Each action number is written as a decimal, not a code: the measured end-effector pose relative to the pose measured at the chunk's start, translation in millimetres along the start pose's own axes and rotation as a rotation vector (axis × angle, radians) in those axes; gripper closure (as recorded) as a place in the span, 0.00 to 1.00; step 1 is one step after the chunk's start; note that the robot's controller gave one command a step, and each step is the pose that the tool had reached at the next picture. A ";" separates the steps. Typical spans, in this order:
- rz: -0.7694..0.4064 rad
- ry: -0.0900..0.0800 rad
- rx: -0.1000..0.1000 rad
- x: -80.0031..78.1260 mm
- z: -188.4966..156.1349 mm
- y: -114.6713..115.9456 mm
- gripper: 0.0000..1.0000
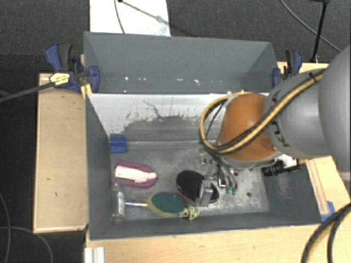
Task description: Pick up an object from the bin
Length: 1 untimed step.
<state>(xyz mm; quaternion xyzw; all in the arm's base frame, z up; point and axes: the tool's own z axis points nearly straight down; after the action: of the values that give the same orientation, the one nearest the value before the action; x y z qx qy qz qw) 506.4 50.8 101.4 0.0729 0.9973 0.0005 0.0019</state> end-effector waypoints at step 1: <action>0.132 -0.002 0.000 -3.1 -11.6 -4.7 0.00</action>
Offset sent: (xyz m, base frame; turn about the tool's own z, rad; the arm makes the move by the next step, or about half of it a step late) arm 0.0013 -0.0047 0.0111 0.1324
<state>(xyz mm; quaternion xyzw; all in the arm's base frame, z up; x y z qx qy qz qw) 508.7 45.7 113.0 0.1383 0.9904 0.0005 0.0029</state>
